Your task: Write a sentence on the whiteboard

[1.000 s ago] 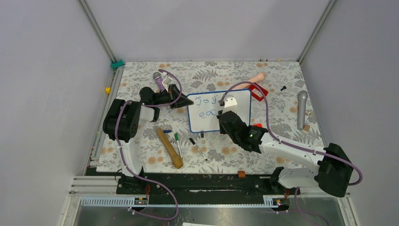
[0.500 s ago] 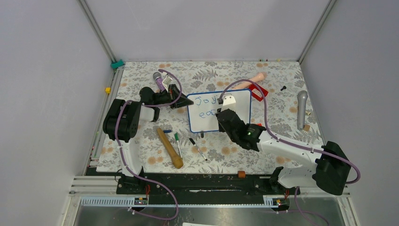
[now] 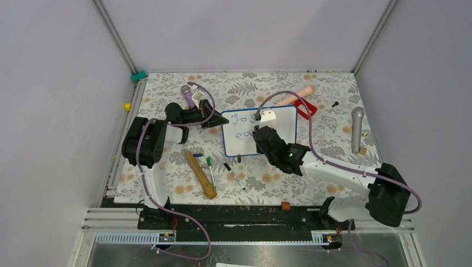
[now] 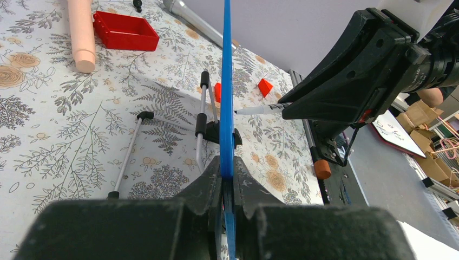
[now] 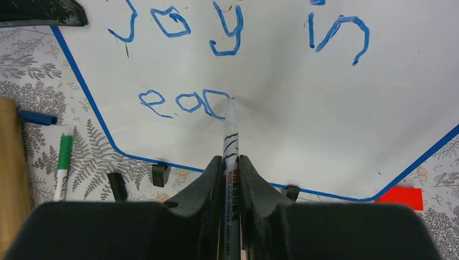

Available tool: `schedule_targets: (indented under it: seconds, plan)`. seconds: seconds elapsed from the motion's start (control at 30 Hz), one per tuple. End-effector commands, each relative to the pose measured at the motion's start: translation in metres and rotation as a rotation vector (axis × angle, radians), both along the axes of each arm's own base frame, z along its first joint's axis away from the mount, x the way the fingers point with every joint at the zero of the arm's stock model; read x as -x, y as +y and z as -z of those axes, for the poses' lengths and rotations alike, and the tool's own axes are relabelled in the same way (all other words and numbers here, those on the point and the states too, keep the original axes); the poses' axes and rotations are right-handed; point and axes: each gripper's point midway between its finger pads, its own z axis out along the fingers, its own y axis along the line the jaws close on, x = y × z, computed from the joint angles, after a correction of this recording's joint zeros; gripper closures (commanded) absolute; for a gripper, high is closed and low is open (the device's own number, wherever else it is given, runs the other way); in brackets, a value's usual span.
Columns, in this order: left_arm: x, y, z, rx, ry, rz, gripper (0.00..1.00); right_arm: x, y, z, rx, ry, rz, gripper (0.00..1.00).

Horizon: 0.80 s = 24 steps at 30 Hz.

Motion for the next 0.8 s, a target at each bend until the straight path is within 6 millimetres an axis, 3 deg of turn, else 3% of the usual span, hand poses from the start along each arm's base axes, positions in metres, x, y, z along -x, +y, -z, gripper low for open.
schedule_targets:
  seconds: [0.0, 0.27, 0.77]
  plan:
    - [0.022, -0.002, 0.022, -0.046, -0.089, 0.132, 1.00, -0.013, 0.001, -0.017, -0.004, -0.040, 0.029, 1.00]
    - [0.022, -0.002, 0.022, -0.046, -0.089, 0.131, 1.00, -0.015, 0.002, -0.016, 0.011, -0.030, 0.041, 1.00]
    - [0.022, -0.002, 0.021, -0.046, -0.092, 0.131, 1.00, -0.014, -0.019, -0.021, -0.014, -0.073, 0.130, 1.00]
